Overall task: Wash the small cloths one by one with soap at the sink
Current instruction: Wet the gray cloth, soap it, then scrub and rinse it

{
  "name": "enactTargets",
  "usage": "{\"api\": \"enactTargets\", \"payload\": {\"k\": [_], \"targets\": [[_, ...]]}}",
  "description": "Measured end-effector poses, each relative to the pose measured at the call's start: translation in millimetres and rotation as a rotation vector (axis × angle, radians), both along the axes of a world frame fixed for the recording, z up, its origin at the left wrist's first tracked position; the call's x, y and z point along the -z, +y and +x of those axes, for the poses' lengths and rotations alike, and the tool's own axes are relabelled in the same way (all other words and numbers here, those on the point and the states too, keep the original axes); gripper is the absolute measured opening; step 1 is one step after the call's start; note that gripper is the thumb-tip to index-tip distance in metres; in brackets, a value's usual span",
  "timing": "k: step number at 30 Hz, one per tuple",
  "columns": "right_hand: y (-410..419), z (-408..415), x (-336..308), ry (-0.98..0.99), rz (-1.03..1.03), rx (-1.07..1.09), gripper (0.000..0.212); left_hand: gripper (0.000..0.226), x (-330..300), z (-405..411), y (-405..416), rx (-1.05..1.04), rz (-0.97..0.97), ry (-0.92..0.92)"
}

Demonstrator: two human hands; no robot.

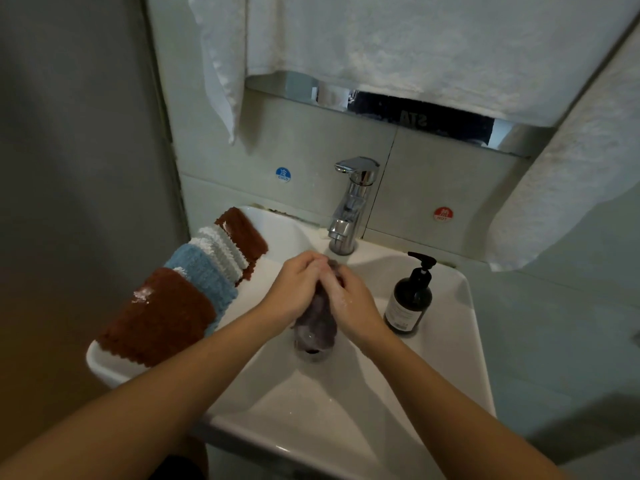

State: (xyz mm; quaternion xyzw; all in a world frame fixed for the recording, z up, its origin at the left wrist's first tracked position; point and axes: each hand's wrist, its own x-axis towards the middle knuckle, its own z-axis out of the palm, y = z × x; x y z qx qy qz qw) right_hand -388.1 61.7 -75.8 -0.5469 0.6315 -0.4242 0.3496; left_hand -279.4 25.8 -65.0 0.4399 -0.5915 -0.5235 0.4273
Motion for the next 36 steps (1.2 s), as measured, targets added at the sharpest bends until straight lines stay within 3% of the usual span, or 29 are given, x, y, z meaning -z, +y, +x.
{"api": "enactTargets", "payload": {"k": [2,4,6,10,11,16,19,21,23,25,28,31,33,36], "targets": [[-2,-4,1,0.076,-0.049,0.009,0.017,0.03,-3,6,-2,0.012,0.089,0.057],[-2,-4,-2,0.13,-0.06,-0.019,0.007,0.022,3,11,-9,-0.063,0.011,-0.053],[-4,-2,-3,0.122,-0.077,-0.034,0.013,0.016,6,17,-11,-0.015,-0.033,-0.175],[-7,3,-7,-0.286,-0.069,0.027,0.021,0.023,15,29,-17,0.363,-0.064,-0.5],[-9,0,-6,-0.288,-0.086,0.084,0.02,0.024,15,33,-17,0.384,-0.015,-0.504],[-7,-24,5,0.13,-0.118,0.328,0.019,0.011,19,46,-27,0.315,0.078,-0.456],[-7,-32,15,0.382,-0.025,0.344,0.02,0.006,26,44,-30,0.232,0.031,-0.288],[-5,-23,20,0.331,-0.021,0.25,0.019,0.009,27,33,-25,0.143,0.003,-0.183],[0,-2,18,0.095,-0.055,0.135,0.022,0.015,24,16,-15,0.031,-0.043,-0.166],[-4,15,14,-0.132,-0.045,0.165,0.026,0.024,24,-1,-5,-0.045,-0.092,-0.132],[-11,29,7,-0.102,-0.058,0.322,0.03,0.03,22,-11,1,-0.125,-0.147,-0.071],[2,41,1,-0.112,-0.142,0.264,0.033,0.031,21,-5,-6,-0.245,-0.132,-0.063],[5,39,-6,-0.108,-0.239,0.227,0.032,0.03,19,-4,1,-0.187,-0.087,-0.087],[-16,20,-10,-0.185,-0.27,0.439,0.023,0.023,15,-11,21,-0.01,-0.148,-0.113]]}}
